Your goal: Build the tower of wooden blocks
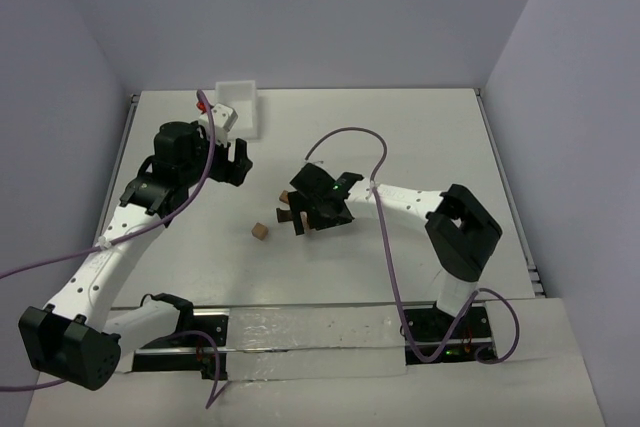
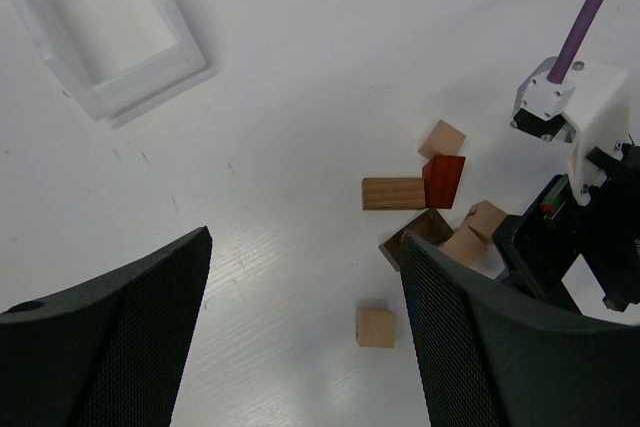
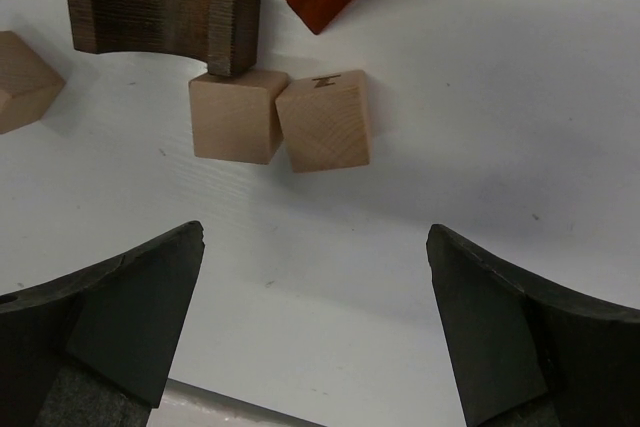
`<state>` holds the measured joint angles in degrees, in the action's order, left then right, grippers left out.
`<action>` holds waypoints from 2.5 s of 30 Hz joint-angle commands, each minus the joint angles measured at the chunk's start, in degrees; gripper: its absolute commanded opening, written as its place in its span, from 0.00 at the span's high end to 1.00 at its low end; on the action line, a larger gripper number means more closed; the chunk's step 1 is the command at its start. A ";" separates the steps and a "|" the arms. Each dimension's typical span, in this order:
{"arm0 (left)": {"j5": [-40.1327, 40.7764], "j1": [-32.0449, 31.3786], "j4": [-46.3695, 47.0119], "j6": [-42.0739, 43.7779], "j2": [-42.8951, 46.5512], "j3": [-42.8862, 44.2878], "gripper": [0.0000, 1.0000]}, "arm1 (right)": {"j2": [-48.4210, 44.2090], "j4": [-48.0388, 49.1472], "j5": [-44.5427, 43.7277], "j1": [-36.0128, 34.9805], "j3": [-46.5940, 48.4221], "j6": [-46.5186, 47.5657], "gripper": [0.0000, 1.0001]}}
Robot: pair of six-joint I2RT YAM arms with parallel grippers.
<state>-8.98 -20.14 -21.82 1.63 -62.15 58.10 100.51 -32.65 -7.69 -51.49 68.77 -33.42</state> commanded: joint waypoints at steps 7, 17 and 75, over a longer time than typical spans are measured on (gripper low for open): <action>-0.97 0.37 3.54 -1.10 -0.04 0.49 0.18 | 2.88 -1.22 -1.74 -0.72 6.59 0.05 0.00; -1.92 0.37 3.19 -1.14 -0.30 0.49 0.18 | 8.15 -3.12 -3.77 -0.72 10.85 1.83 0.00; -3.76 0.37 3.55 -0.88 -0.99 -1.33 0.18 | -0.38 -3.16 -2.50 4.59 10.09 10.00 0.60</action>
<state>-11.15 -20.14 -20.32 1.06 -62.87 56.58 108.65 -36.65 -10.05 -49.75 78.42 -27.74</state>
